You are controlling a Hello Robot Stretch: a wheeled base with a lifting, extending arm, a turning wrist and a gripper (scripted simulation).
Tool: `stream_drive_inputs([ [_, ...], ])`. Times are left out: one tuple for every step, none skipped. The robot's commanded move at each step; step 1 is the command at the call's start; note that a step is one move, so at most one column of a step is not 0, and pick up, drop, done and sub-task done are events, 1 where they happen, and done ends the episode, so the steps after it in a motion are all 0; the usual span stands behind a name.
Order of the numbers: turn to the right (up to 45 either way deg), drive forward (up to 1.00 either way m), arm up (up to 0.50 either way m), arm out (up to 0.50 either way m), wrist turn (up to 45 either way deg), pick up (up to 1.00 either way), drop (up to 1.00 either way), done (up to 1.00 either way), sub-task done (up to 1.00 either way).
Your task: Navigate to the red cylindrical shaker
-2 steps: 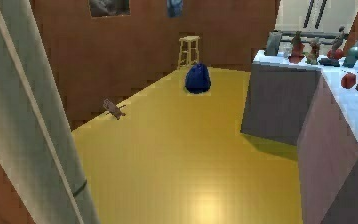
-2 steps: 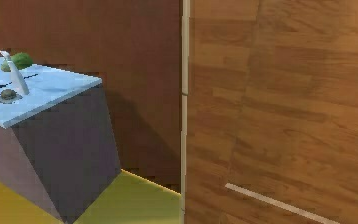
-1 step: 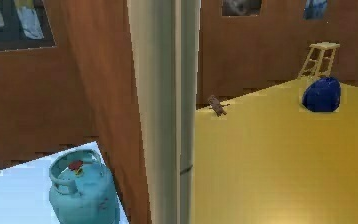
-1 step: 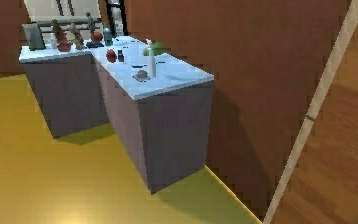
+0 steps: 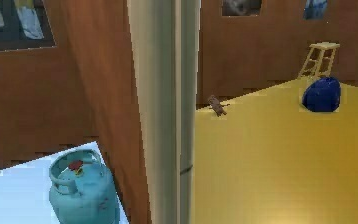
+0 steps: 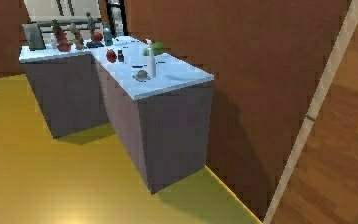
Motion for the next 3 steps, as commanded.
stream_drive_inputs([
  [45.0, 0.00, 0.00, 0.00, 0.0, 0.00, 0.00, 0.00, 0.00],
  [39.0, 0.00, 0.00, 0.00, 0.0, 0.00, 0.00, 0.00, 0.00],
  [0.0, 0.30, 0.00, 0.00, 0.0, 0.00, 0.00, 0.00, 0.00],
])
